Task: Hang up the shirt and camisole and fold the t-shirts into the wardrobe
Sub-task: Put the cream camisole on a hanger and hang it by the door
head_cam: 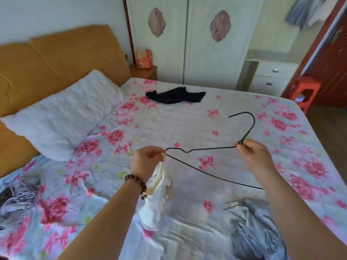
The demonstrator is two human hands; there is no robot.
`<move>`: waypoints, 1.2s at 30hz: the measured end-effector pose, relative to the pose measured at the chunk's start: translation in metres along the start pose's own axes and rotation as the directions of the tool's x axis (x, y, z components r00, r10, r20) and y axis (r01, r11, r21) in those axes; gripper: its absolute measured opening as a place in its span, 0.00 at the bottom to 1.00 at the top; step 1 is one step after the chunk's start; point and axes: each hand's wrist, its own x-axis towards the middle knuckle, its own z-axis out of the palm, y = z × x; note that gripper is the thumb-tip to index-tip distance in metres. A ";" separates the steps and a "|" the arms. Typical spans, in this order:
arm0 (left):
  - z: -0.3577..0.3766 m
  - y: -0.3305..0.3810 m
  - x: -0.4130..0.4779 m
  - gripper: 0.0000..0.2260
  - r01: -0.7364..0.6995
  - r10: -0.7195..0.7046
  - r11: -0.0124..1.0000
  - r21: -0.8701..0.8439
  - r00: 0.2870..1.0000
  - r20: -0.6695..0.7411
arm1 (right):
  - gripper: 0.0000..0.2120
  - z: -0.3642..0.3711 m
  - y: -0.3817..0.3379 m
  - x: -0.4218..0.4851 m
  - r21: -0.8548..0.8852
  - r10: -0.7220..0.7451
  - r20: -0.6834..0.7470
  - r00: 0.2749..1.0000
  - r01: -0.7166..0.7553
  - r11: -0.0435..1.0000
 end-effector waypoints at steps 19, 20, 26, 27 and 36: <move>-0.022 0.063 0.007 0.06 -0.217 0.214 0.971 0.103 0.976 0.039 | 0.07 0.020 -0.078 0.011 -0.029 -0.109 0.116 0.987 0.113 0.993; -0.021 0.065 0.007 0.06 -0.227 0.222 0.967 0.112 0.973 0.059 | 0.07 0.023 -0.081 0.012 -0.025 -0.121 0.110 0.987 0.125 0.992; -0.030 0.071 0.012 0.07 -0.228 0.193 0.950 0.212 0.966 0.174 | 0.08 0.025 -0.091 0.018 0.019 -0.148 0.081 0.986 0.147 0.989; -0.033 0.072 0.014 0.07 -0.227 0.193 0.949 0.220 0.967 0.168 | 0.08 0.025 -0.092 0.019 0.025 -0.153 0.089 0.984 0.152 0.988; -0.007 0.113 0.021 0.07 -0.316 0.282 0.938 0.144 0.935 0.215 | 0.10 0.037 -0.104 0.023 0.077 -0.148 0.121 0.982 0.139 0.987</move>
